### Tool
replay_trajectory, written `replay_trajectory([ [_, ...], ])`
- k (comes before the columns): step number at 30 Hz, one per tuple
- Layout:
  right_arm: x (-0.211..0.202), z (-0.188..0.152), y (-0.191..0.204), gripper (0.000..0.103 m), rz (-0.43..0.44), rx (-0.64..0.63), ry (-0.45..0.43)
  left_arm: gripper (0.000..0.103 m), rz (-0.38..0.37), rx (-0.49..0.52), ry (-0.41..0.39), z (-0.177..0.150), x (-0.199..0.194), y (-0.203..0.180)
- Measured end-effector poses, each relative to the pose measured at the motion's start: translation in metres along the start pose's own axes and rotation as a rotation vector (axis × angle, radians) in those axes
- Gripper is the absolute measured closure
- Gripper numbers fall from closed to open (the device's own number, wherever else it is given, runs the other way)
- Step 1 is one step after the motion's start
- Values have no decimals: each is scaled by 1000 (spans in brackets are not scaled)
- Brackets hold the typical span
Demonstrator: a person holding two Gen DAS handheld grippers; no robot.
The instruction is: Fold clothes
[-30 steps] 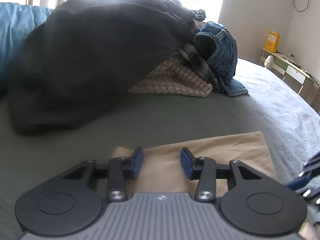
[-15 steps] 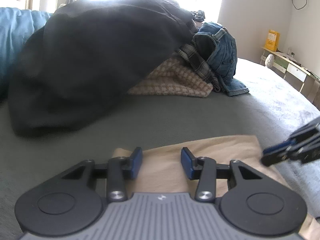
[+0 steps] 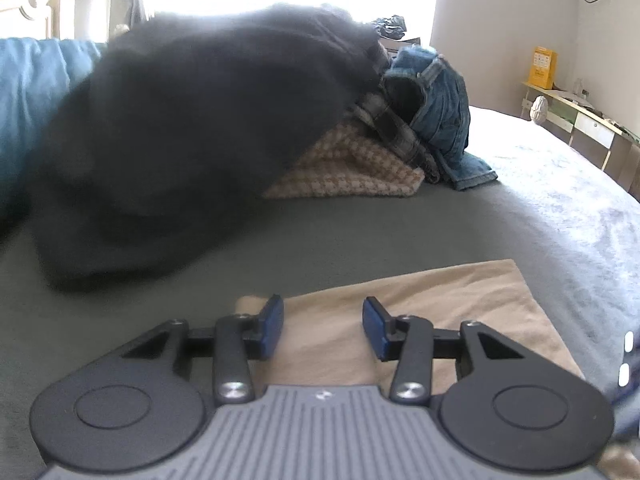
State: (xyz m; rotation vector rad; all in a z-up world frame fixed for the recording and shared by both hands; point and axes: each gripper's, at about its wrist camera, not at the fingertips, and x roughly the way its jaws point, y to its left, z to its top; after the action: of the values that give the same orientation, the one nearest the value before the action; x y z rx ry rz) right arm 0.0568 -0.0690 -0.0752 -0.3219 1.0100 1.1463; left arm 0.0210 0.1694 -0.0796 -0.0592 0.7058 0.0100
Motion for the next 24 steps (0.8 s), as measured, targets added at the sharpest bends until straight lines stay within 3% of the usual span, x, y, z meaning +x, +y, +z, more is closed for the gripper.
replay_trajectory([
  [2, -19, 2, 5, 81, -1, -34, -44, 53, 5, 17, -13, 0, -28, 10],
  [7, -56, -2, 41, 82, 260, -127, -182, 50, 15, 41, 25, -27, -92, 31],
  [11, -7, -16, 59, 83, 127, -192, -93, 50, 13, 51, 104, -64, -113, 22],
  [13, 22, -28, 41, 84, 107, -81, -72, 50, 25, 58, 126, -77, -115, 15],
  [15, 23, -32, 21, 85, 177, 82, -117, 50, 42, 66, 117, -82, -120, 9],
  [18, 20, -30, 17, 85, 192, 139, -131, 50, 55, 90, 106, -89, -127, -1],
  [24, 18, -43, -8, 85, 238, 296, -168, 48, -12, 238, 105, -97, -128, -31],
])
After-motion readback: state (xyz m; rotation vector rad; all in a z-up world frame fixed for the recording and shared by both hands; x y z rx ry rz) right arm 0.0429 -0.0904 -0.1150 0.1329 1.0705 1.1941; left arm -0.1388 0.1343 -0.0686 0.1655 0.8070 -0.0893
